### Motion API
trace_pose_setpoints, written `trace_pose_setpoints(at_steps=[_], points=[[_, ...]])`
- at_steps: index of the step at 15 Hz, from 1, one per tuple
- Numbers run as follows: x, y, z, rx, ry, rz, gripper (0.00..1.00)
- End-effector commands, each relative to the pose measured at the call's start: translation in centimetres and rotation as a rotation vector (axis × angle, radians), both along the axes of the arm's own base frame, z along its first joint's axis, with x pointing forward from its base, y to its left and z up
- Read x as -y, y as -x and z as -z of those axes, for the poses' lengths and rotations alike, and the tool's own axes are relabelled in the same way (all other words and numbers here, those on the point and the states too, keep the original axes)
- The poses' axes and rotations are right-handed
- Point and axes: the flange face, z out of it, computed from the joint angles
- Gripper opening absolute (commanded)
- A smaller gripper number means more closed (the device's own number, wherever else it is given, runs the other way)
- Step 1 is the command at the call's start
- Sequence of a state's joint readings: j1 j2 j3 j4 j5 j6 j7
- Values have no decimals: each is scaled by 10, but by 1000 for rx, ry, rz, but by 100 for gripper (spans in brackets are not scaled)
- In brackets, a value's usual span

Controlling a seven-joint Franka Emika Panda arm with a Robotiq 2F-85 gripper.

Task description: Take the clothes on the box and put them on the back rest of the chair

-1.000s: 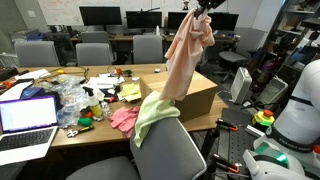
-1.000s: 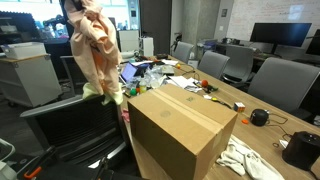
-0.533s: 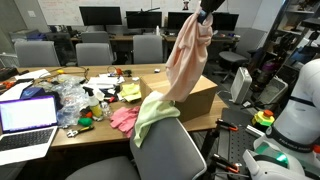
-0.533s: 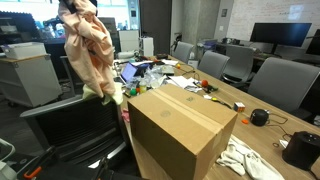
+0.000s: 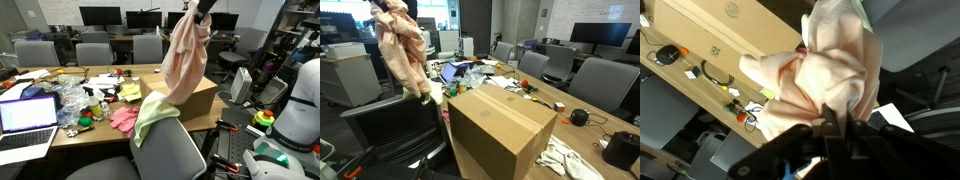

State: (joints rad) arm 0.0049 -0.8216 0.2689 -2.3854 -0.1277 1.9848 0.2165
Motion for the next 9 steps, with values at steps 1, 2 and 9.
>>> trace_pose_setpoints(at_steps=[1,2,9], points=[[-29,-12,-16,-7,85,-69,2],[-36,-14,-16,-11,99,-84,2],[-67,-27,-11,-50,189,-145,2]])
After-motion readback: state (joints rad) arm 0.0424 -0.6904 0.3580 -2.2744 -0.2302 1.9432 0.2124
